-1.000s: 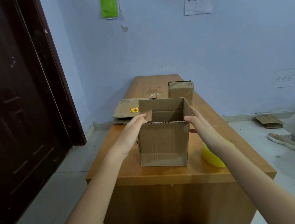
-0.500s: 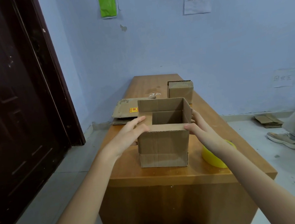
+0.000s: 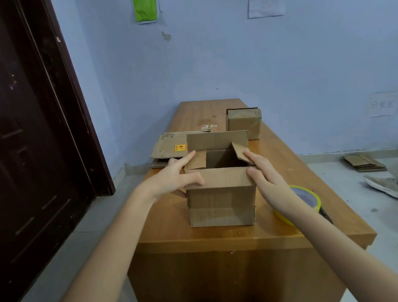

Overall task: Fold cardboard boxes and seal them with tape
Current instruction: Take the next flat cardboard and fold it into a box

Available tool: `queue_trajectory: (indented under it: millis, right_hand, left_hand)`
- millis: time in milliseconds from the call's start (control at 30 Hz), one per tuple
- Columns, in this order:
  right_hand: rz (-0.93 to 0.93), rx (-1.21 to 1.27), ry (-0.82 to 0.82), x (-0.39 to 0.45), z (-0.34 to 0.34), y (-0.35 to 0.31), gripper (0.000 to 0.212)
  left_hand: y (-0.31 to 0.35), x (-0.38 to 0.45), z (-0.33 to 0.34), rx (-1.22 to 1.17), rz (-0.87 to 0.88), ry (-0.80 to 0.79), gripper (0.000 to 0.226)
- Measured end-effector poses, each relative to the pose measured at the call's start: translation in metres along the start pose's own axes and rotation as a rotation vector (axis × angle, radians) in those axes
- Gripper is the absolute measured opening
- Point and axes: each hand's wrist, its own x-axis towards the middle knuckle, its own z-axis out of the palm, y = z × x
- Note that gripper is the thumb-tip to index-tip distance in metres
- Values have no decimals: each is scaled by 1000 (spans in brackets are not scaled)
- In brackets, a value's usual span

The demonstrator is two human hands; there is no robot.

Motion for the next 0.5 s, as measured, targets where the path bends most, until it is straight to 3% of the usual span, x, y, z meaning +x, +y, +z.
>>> queue_trajectory:
  millis: [233,400,500]
  right_hand:
    - [15,-67,-81,6,-15,1,41]
    - [12,-55,-229,9,-35,-2,59]
    - [0,15,-163,9,-38,0,39]
  left_hand:
    - [-9,3,-3,-49,32,-9,80]
    - [-15,-2,-6,-189,79,-109,97]
    - [-19,-6,-4,-174,115,-141,105]
